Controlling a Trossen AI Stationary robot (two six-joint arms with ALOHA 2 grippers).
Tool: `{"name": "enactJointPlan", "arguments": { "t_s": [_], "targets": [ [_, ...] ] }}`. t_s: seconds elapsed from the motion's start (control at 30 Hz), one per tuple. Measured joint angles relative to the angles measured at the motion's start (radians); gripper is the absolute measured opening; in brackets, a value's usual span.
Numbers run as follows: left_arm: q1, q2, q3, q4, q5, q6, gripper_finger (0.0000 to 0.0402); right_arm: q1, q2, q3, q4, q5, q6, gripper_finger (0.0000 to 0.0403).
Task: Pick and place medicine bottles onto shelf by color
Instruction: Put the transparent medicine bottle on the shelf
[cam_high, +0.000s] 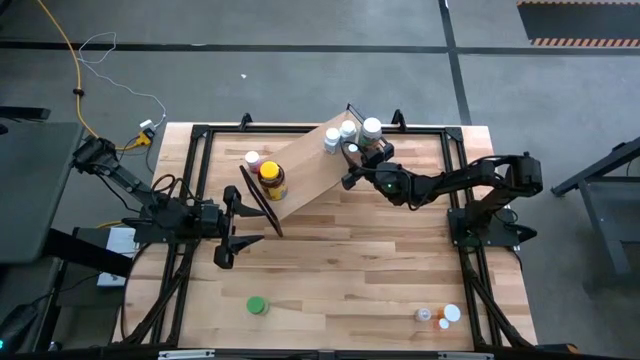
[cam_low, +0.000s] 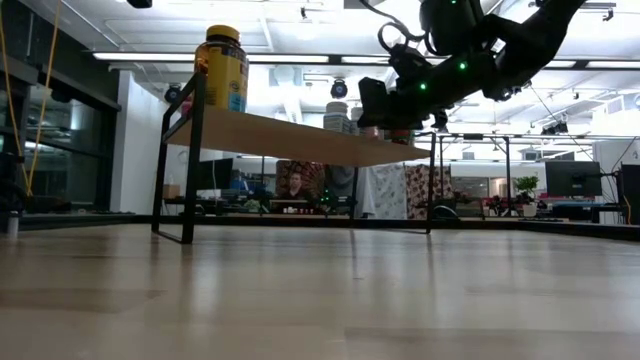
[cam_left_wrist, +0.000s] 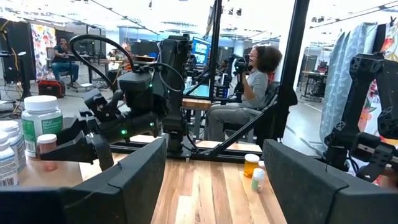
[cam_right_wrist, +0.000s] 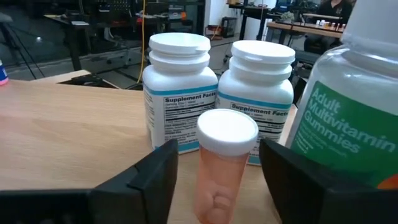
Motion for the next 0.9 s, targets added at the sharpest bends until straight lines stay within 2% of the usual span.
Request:
{"name": "enactJointPlan", "arguments": {
  "t_s": [0.23,0.43,0.6,0.8,0.9],
  "targets": [
    [0.0,0.0,0.0,0.0,0.0,-0.001,0.0257,0.046,-0.05,0.0,-0.07,0.024,-0.006,0.0232],
    [0.0,0.0,0.0,0.001,0.0,0.008,0.0257,0.127,-0.139,0.0,-0.232,0.006,0.004,0.0232],
    [0.0,0.0,0.0,0.001,0.0,0.008,0.0257,0.227,-0.231,0.0,-0.365,-0.12,0.08,0.0232],
    [0.0,0.0,0.0,0.001,0.0,0.008,0.0257,0.358,-0.315,0.0,-0.37,-0.243,0.078,0.0232],
    [0.0,0.0,0.0,0.001,0.0,0.008,0.0257,0.407,-0.342,0.0,-0.37,-0.345,0.074,0.0232]
  ]
}}
